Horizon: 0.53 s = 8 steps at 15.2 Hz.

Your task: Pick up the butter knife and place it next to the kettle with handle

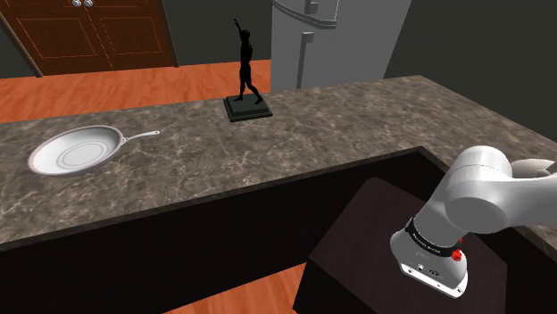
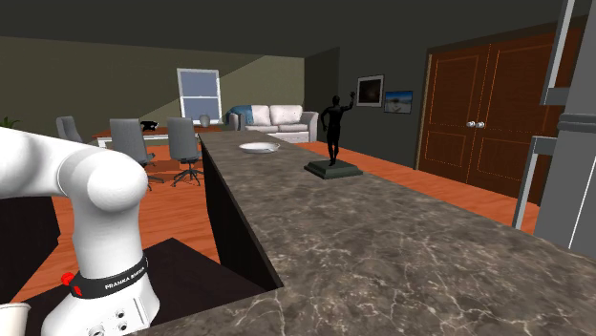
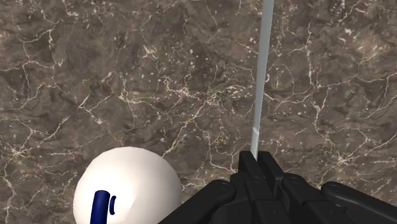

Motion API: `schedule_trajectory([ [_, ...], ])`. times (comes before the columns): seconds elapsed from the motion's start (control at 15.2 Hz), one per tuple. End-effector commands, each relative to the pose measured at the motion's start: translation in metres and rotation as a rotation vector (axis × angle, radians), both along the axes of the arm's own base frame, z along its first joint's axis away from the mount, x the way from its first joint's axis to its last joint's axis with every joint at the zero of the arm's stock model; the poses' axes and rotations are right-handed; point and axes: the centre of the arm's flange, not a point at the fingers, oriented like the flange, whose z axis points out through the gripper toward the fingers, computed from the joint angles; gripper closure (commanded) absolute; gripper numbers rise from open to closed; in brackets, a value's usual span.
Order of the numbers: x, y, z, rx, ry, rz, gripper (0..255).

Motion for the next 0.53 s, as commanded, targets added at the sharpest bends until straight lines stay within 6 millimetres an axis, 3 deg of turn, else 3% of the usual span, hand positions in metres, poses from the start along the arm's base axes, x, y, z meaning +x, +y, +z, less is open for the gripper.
schedule_trajectory([
  [0.0, -0.001, 0.001, -0.012, 0.000, 0.000, 0.000, 255],
  [0.46, -0.001, 0.001, -0.049, 0.000, 0.000, 0.000, 255],
])
